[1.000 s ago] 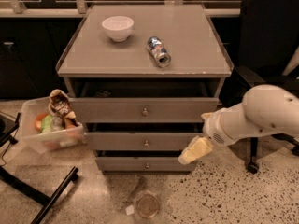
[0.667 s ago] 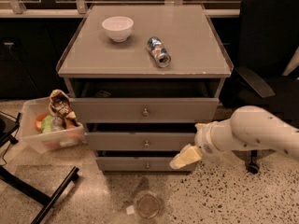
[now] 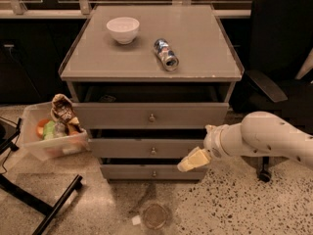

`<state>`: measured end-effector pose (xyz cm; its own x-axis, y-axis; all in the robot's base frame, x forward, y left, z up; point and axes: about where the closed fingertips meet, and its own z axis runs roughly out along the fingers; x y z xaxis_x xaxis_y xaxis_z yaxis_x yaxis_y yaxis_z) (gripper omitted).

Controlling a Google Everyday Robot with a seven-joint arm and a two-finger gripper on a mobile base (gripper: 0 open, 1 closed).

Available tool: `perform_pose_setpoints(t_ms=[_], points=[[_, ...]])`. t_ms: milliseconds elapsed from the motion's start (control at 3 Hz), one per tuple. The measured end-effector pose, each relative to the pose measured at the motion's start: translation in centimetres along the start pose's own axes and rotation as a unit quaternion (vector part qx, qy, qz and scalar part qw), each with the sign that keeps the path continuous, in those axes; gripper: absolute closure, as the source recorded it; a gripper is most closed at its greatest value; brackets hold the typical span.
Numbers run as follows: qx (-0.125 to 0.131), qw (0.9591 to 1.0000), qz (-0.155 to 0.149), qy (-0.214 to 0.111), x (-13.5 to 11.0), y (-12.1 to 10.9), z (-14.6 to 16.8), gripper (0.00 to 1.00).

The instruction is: Open middle drawer

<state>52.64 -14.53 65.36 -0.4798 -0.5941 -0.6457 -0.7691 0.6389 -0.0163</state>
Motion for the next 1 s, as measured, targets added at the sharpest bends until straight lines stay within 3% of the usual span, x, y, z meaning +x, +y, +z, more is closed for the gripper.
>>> perform_pose_setpoints(t_ms=[333, 667, 1000], points=[[-0.012, 0.9998, -0.011, -0.008, 0.1, -0.6, 1.0, 0.0], [-0.034, 0.9989, -0.032, -0.009, 0.9, -2.3, 4.1, 0.0], [-0.041, 0.9982, -0.041, 0.017, 2.5, -4.0, 8.1, 0.0]])
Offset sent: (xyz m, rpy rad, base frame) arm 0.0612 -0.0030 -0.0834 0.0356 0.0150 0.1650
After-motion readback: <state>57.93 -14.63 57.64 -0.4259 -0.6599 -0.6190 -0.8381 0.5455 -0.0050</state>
